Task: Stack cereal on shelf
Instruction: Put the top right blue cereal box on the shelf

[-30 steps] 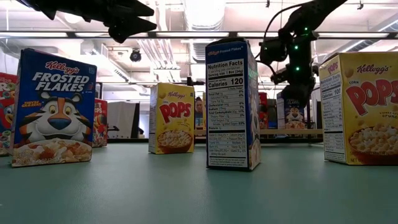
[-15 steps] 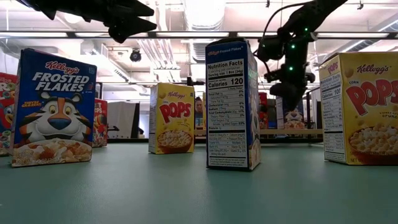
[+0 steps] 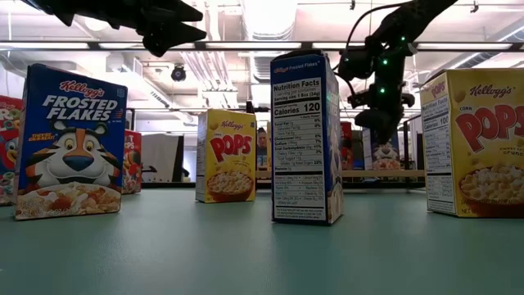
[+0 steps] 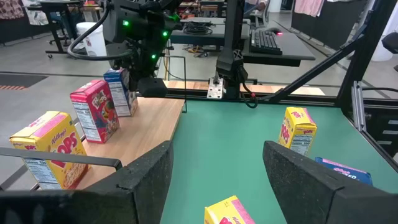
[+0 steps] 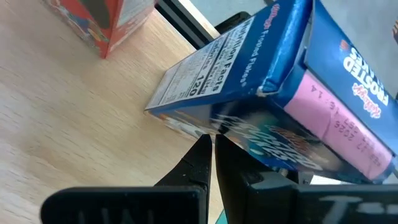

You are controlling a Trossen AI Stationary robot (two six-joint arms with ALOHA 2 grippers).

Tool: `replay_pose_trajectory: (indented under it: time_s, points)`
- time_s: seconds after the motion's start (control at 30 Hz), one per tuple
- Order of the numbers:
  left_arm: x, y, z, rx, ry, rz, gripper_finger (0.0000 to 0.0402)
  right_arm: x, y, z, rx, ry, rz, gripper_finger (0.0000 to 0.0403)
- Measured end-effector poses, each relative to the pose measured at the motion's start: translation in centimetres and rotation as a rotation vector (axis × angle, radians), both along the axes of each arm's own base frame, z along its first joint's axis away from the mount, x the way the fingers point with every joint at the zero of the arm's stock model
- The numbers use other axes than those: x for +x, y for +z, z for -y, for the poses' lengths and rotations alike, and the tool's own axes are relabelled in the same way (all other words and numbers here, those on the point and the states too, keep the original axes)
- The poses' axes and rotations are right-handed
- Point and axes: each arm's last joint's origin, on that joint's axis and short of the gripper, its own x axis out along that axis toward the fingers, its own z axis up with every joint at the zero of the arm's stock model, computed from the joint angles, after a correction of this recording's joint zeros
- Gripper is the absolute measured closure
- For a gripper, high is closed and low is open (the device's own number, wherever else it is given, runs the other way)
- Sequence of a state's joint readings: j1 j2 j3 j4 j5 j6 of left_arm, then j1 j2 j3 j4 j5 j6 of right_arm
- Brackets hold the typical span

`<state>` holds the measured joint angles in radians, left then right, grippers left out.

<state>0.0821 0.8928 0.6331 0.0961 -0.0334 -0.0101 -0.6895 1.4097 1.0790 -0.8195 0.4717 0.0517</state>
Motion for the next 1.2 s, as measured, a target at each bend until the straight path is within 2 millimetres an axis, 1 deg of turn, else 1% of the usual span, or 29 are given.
replay_pose_trajectory:
  time_s: [0.37, 1.2]
  points:
    - [0.00, 0.02, 0.00, 0.000, 0.000, 0.001, 0.0169, 0.38, -0.08, 0.08, -0.007, -0.005, 0.059, 0.0390]
    - [0.00, 0.01, 0.00, -0.008, 0.001, 0.001, 0.0169, -0.04, -0.28, -0.13, -0.002, 0.007, -0.016, 0.0390]
